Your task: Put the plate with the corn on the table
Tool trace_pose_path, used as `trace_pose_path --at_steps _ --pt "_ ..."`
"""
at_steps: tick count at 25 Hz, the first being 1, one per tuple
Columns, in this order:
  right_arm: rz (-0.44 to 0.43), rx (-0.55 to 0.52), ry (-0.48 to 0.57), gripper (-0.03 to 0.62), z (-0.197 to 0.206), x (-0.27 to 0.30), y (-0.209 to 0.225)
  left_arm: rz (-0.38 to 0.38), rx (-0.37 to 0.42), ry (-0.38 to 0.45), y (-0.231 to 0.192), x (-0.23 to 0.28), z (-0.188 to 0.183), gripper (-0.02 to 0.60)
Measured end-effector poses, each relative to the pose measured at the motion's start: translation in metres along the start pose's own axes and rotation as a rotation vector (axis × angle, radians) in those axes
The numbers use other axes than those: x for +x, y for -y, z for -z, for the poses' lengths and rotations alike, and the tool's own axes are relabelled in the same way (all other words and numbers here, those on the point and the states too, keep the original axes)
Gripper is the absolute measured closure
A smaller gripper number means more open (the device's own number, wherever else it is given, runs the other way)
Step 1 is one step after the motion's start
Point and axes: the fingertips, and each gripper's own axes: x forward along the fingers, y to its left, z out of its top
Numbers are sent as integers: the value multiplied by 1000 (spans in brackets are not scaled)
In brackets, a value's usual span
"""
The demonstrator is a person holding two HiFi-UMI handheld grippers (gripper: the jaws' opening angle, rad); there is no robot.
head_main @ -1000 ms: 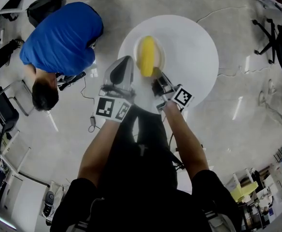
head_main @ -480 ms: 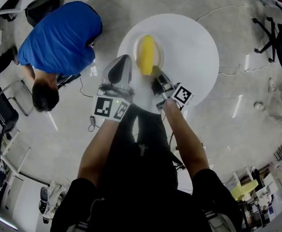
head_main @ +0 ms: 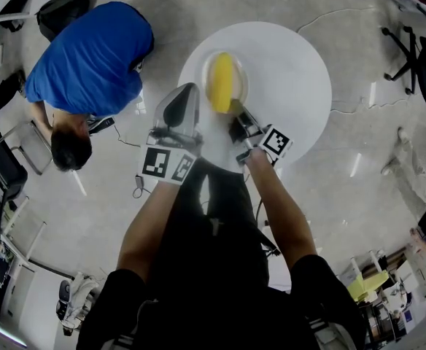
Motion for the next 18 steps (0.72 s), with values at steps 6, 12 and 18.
trace_pose_path --at_steps 6,12,18 --pt "47 24 -4 546 1 -2 7 -3 -3 6 -1 -2 -2 580" --pt "82 48 7 548 1 -5 13 -6 -7 7 -3 -5 -1 580" --pt "181 71 10 551 2 -7 23 -6 -13 8 -4 -4 -2 580"
